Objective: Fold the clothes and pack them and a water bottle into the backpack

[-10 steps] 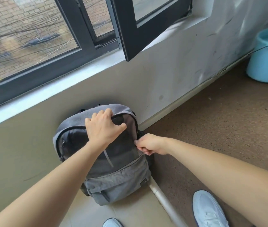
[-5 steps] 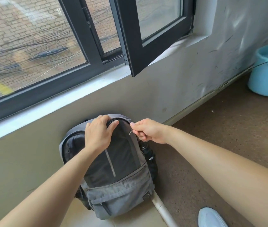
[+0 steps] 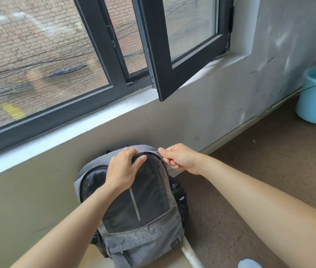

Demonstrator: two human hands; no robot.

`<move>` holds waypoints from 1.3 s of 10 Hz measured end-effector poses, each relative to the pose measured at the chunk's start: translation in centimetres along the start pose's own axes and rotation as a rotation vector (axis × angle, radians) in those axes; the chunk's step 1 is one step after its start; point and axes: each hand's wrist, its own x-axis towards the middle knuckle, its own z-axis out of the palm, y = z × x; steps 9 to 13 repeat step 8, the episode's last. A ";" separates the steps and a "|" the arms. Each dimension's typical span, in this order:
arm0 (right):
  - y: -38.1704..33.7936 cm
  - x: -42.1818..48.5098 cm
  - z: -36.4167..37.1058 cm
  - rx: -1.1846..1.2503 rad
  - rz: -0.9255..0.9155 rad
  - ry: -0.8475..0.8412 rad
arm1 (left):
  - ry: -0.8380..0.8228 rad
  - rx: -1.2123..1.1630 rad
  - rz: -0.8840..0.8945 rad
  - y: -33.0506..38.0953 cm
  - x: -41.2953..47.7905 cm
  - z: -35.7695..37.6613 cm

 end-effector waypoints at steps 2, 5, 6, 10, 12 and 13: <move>-3.9 1.1 1.5 0.009 -0.191 0.069 | 0.034 0.013 0.049 -0.3 -0.1 -0.1; -3.2 1.3 0.3 -0.038 -0.022 0.220 | 0.041 0.201 0.126 -1.3 -0.5 -0.5; -3.3 0.8 -2.0 -0.185 0.042 0.312 | 0.051 0.229 0.124 -1.4 -0.9 -1.3; -3.6 -0.3 -3.8 -0.359 0.072 0.419 | 0.125 0.171 0.061 -2.0 -1.9 -4.0; -3.6 -0.3 -3.8 -0.359 0.072 0.419 | 0.125 0.171 0.061 -2.0 -1.9 -4.0; -3.6 -0.3 -3.8 -0.359 0.072 0.419 | 0.125 0.171 0.061 -2.0 -1.9 -4.0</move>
